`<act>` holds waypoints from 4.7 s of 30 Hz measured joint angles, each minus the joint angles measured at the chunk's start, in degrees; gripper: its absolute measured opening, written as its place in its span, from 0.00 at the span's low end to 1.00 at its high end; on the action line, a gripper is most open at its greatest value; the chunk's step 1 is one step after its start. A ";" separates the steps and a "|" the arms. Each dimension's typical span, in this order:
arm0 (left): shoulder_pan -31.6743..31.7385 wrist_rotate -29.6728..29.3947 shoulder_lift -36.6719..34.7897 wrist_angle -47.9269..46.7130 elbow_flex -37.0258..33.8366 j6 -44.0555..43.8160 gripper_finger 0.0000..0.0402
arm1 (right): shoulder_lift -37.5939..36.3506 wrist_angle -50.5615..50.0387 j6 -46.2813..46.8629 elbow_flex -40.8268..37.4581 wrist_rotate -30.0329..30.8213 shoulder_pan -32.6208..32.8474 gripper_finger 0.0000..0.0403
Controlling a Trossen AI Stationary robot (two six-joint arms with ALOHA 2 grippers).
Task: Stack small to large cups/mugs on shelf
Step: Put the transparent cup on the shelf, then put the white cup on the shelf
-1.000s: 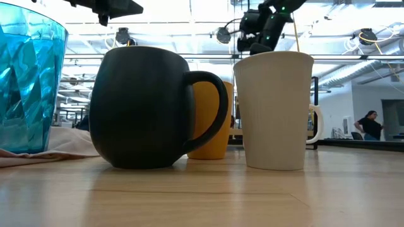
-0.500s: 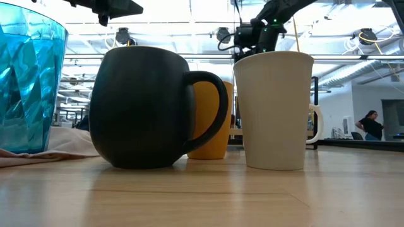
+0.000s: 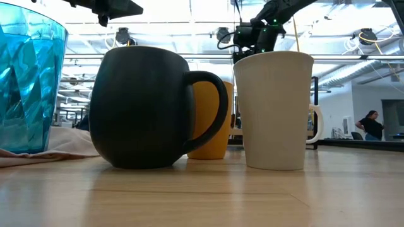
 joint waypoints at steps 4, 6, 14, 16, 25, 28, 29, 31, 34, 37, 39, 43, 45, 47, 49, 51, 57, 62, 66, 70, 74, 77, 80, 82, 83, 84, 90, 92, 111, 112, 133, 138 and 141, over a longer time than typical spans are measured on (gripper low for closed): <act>0.00 0.00 0.01 0.00 0.00 0.02 0.05 | 0.85 0.23 -0.25 0.00 -0.11 0.00 0.00; 0.00 0.00 0.01 0.00 0.00 0.07 0.05 | 1.83 -0.18 -0.25 0.00 -0.13 0.02 0.00; 0.00 0.00 0.02 0.02 0.00 0.22 0.05 | 3.65 0.57 -0.47 0.00 -0.17 0.15 0.00; 0.00 0.00 0.00 0.02 0.00 0.22 0.05 | 3.65 0.55 -0.61 0.00 -0.17 0.13 0.00; 0.00 0.00 0.00 0.02 0.00 0.22 0.05 | 3.65 1.84 -0.33 0.00 -0.44 0.13 0.00; 0.00 0.00 0.02 0.02 0.00 0.13 0.05 | 3.65 1.72 0.01 0.00 -1.65 0.13 0.00; 0.00 0.00 0.01 0.02 0.00 0.12 0.05 | 3.65 1.85 -0.01 0.00 -1.64 0.13 0.00; 0.00 0.00 0.00 0.00 0.00 0.04 0.05 | 3.65 1.98 0.05 0.00 -1.64 0.13 0.00; 0.00 0.00 0.00 0.02 0.00 0.02 0.05 | 3.65 1.43 0.29 0.00 -1.65 0.13 0.00; 0.00 0.00 0.01 -0.07 0.00 -0.07 0.05 | 3.65 1.27 0.26 0.00 -1.65 0.13 0.00; 0.00 0.00 0.00 -0.40 0.00 -0.09 0.05 | 3.65 1.12 0.32 0.00 -1.65 0.13 0.00; 0.00 0.00 0.00 -1.09 0.00 -0.50 0.05 | 3.65 0.01 0.38 -0.02 -1.66 0.13 0.00; 0.00 0.02 0.00 -1.41 0.00 -0.90 0.05 | 3.65 0.30 0.34 -0.02 -1.66 0.13 0.00; 0.00 0.01 0.02 -1.42 0.00 -1.14 0.05 | 3.65 0.21 0.40 -0.02 -1.66 0.13 0.00; 0.00 0.02 0.00 -1.42 0.00 -1.14 0.05 | 3.65 0.19 0.36 -0.02 -1.66 0.13 0.00; 0.00 0.02 0.02 -1.44 0.00 -1.18 0.05 | 3.65 0.81 0.43 -0.02 -1.66 0.13 0.00; -0.02 0.02 0.00 -1.47 0.00 -1.49 0.05 | 3.62 1.23 0.61 -0.45 -1.68 0.13 0.00; 0.00 0.02 0.00 -1.78 0.00 -1.51 0.05 | 3.61 0.74 0.63 -1.91 -1.68 0.13 0.00; 0.00 0.02 0.02 -1.77 0.00 -1.51 0.05 | 3.61 1.30 0.43 -2.54 -1.70 0.13 0.01; -0.02 0.02 0.02 -1.77 0.00 -1.51 0.05 | 3.61 2.03 0.33 -2.54 -1.68 0.13 0.03; 0.00 0.02 0.02 -1.77 0.00 -1.49 0.05 | 3.61 2.12 0.24 -2.54 -1.68 0.13 0.06; -0.02 0.02 0.02 -1.77 0.00 -1.49 0.05 | 3.61 2.12 0.21 -2.54 -1.68 0.13 0.08; -0.02 0.02 0.01 -1.77 0.00 -1.47 0.05 | 3.61 2.12 0.21 -2.54 -1.68 0.13 0.11; -0.02 0.02 0.00 -1.77 0.00 -1.25 0.05 | 3.61 2.16 0.18 -2.54 -1.57 0.13 0.14; -0.01 0.02 0.00 -1.77 0.00 -1.23 0.05 | 3.61 2.32 0.19 -2.54 -1.46 0.13 0.16; -0.02 0.02 0.01 -1.77 0.00 -1.22 0.05 | 3.61 2.64 0.19 -2.54 -1.42 0.13 0.17; -0.02 0.02 0.00 -1.77 0.00 -1.18 0.05 | 2.50 2.76 -0.77 -2.54 -1.14 0.13 0.28; 0.00 0.02 0.00 -1.77 0.00 -1.18 0.05 | 1.65 2.85 -1.28 -2.54 -0.94 0.13 0.30; 0.00 0.02 0.02 -1.75 0.00 -1.22 0.05 | -26.59 7.75 11.21 -2.56 -3.75 11.61 0.32; 0.00 0.02 0.00 -1.75 0.00 -1.22 0.05 | -28.23 7.78 12.22 -2.56 -4.71 13.03 0.32; 0.00 0.37 0.01 -1.73 0.00 -1.46 0.05 | -55.22 7.45 28.80 -20.38 4.13 39.00 0.32; 0.00 0.39 0.00 -1.70 0.00 -1.46 0.05 | -64.86 14.59 33.01 -31.94 4.72 39.98 0.32; 0.00 0.42 0.00 -1.68 0.00 -1.46 0.05 | -68.21 22.50 33.38 -39.53 4.53 39.98 0.32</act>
